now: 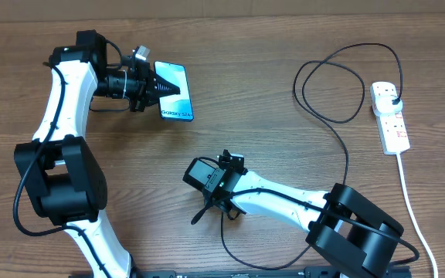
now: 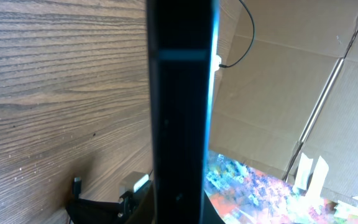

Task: Plug charger to phone and switch on socket
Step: 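Grasp the USB-C plug with the right gripper and lift it, then bring the held plug up under the phone's bottom port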

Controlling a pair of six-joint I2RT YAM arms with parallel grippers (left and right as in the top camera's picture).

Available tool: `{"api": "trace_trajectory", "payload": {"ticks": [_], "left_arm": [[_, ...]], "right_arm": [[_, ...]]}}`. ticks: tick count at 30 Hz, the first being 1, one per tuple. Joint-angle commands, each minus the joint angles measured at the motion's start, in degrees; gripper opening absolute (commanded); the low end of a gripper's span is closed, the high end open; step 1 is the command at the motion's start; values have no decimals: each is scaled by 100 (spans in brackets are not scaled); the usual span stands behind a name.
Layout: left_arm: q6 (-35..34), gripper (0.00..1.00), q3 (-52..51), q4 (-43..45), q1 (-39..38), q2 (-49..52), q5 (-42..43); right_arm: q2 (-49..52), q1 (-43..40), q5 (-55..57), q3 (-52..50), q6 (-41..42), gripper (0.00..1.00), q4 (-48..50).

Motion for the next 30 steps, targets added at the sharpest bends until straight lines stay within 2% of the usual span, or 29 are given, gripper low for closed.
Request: {"api": "trace_trajectory", "payload": {"ticks": [1, 7, 11, 14, 18, 20, 26, 30], "left_arm": [[275, 4, 149, -17, -15, -184, 472], [546, 4, 149, -26, -11, -184, 522], [918, 4, 149, -109, -9, -184, 772], [1458, 4, 149, -310, -9, -190, 1134], [2288, 4, 149, -728, -9, -190, 1742], [2771, 4, 149, -1045, -9, -190, 1978], [5034, 4, 146, -2715, 85, -190, 2649], [4992, 4, 116, -2717, 155, -203, 2651]], "right_arm": [[26, 22, 72, -46, -17, 4, -66], [26, 20, -243, -35, -450, 4, -44], [15, 2, -330, -33, -448, 4, -116], [-42, -107, -555, 31, -691, 4, -306], [-396, -310, -1204, 85, -1816, 4, -321], [-671, -365, -1392, 83, -1987, 4, -339], [-1928, -505, -1453, 83, -2437, 4, -603], [-2656, -610, -1460, 76, -2712, 4, -859]]}}
